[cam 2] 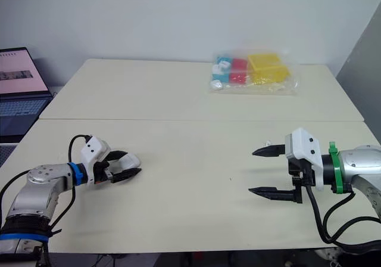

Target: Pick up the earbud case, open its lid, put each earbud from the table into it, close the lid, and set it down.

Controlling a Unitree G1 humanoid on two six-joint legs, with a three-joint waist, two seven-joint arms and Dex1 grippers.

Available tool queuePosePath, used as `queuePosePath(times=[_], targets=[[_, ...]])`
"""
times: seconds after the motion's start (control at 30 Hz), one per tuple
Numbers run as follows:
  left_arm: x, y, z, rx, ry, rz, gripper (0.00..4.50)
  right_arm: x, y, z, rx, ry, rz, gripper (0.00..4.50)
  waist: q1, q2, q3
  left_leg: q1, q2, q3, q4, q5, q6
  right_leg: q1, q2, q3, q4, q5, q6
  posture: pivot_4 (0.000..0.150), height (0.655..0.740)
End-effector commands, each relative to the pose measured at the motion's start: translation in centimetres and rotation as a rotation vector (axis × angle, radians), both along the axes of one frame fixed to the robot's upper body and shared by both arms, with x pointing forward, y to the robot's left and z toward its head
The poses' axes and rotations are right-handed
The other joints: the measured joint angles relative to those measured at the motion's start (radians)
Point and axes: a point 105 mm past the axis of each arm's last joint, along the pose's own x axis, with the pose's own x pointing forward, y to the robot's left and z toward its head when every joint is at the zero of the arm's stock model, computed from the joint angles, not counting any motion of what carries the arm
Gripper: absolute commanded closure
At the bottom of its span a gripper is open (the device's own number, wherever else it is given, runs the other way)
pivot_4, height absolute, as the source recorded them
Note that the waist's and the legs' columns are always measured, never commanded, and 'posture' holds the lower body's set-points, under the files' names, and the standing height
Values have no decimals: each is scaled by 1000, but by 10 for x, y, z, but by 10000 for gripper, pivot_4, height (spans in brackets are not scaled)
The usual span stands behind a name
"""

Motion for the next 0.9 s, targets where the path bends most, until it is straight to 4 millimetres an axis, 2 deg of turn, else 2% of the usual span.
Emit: queuePosePath(times=[0.03, 0.4, 0.5, 0.63, 0.9], targets=[[-5, 5, -6, 16, 50, -1, 0, -4, 6, 8, 8, -37, 28, 334, 0, 0, 0, 0, 0, 0, 0, 0, 0, 0, 0, 0, 0, 0, 0, 1500, 7400], [-11, 12, -12, 60, 114, -14, 0, -1, 11, 10, 18, -52, 45, 334, -3, 0, 0, 1, 1, 0, 0, 0, 0, 0, 0, 0, 1, 0, 0, 1500, 7400], [-11, 14, -12, 66, 109, -9, 6000, -1, 11, 9, 18, -52, 44, 0, -3, 0, 0, 3, 1, 0, -1, 0, 0, 0, -1, 1, 1, 0, 0, 1500, 7400], [-16, 14, -13, 66, 128, -25, 17154, 0, 12, 10, 18, -57, 45, 0, -3, 0, 0, 4, 1, 0, -1, 0, 0, 0, -1, 1, 1, 0, 0, 1500, 7400], [-26, -1, -9, 70, 113, -126, 17146, 1, 10, 12, 12, -73, 36, 0, -4, 0, -1, 5, 1, 0, -2, 0, 0, 0, -3, 1, 1, 0, 0, 1500, 7400]])
